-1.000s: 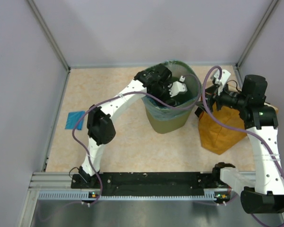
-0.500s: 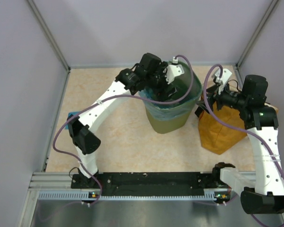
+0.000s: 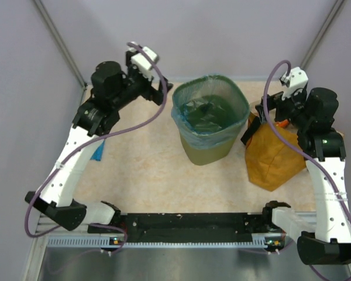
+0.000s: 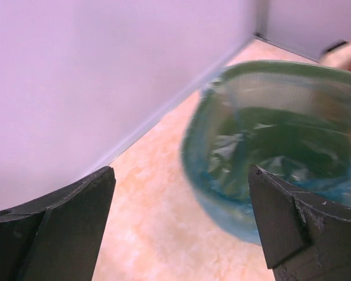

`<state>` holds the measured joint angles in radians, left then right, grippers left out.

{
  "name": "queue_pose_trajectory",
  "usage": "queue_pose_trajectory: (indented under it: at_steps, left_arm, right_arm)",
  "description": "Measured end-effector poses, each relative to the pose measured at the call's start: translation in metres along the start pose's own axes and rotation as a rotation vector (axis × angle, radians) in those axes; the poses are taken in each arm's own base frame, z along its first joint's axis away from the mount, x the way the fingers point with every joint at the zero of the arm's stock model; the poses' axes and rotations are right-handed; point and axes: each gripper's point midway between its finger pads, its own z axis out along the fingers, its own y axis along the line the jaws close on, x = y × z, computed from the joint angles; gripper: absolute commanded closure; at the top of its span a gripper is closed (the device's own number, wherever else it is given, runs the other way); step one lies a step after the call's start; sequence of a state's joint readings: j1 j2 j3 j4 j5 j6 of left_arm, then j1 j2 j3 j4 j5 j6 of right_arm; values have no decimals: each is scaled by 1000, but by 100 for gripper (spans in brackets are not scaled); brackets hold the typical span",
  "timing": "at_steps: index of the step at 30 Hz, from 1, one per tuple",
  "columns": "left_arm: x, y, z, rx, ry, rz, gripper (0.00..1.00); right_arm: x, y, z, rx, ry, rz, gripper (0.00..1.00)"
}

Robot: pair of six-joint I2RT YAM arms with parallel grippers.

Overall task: Put the trash bags into the trash bin
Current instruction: Adjust the trash bag in the trash bin, then reset both arms

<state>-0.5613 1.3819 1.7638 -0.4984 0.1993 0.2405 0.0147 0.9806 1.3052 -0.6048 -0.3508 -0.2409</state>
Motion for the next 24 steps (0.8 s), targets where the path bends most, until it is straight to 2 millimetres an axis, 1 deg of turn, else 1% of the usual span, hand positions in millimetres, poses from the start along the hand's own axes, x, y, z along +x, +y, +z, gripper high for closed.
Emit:
queue_pose_trajectory:
  at_steps: [2,4,5,7,11,17,20,24]
  left_arm:
    - [4,27,-16,-88,-16,-34,1]
    - [17,53,-31,-175,-14,-68,1]
    - [23,63,-37,-210,-13,-82,1]
    - [40,74,-46,-253,5,-107,1]
    - [68,80,-53,-294,38,-147,1]
    - [105,79,-54,-322,67,-181,1]
    - [116,83,-53,-348,70,-193,1]
    - [122,94,-56,-395,62,-203,1]
  right_arm:
    - [-2,-9,-1,55,-4,17,1]
    - [-7,-19,-2,110,-14,29,1]
    - [-9,-22,-3,130,-20,30,1]
    - [-13,-31,-5,180,-28,36,1]
    - [-16,-44,-9,258,-36,42,1]
    - [-22,-55,-13,319,-56,44,1]
    - [-25,-58,-16,339,-70,42,1]
    - [-27,-62,-20,368,-77,42,1]
